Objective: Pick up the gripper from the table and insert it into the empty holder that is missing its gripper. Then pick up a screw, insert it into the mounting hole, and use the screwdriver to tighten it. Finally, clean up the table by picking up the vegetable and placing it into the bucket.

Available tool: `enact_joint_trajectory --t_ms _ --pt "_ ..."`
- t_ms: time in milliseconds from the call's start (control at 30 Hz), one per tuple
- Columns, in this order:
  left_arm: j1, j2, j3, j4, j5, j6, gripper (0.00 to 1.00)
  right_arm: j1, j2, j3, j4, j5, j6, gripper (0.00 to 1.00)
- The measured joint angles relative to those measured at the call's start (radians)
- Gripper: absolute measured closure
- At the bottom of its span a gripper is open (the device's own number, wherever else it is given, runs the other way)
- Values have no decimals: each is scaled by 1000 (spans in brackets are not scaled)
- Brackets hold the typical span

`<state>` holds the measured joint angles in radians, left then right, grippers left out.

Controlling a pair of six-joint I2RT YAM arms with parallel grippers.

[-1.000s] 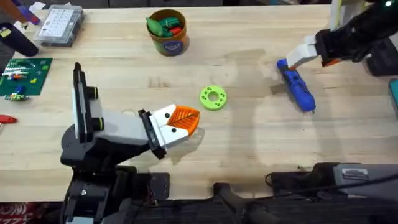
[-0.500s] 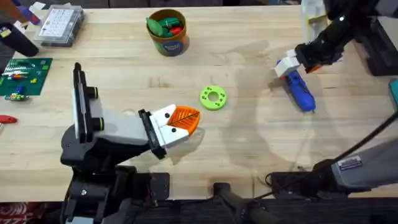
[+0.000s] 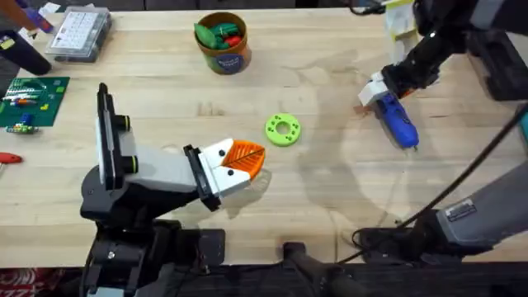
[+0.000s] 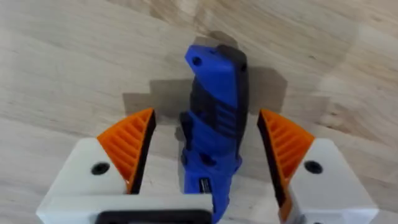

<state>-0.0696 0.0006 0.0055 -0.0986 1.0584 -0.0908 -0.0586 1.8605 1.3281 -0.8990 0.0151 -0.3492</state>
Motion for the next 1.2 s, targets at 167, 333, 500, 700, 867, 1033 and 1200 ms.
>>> enact_joint_trajectory --t_ms 167,333,500,700,867,1033,1200 --pt "0 0 0 0 0 0 997 0 44 0 5 18 0 19" --pt "0 0 0 0 0 0 997 0 46 0 7 29 -7 153" --pt "0 0 0 0 0 0 997 -6 47 3 13 39 -19 793" --pt "0 0 0 0 0 0 997 -6 55 4 13 39 -18 977" --pt "0 0 0 0 0 0 997 -6 55 8 3 37 -19 977" --pt "0 0 0 0 0 0 997 -5 55 31 -61 0 -18 977" --pt "0 0 0 0 0 0 997 -1 22 125 -128 -41 -9 977"
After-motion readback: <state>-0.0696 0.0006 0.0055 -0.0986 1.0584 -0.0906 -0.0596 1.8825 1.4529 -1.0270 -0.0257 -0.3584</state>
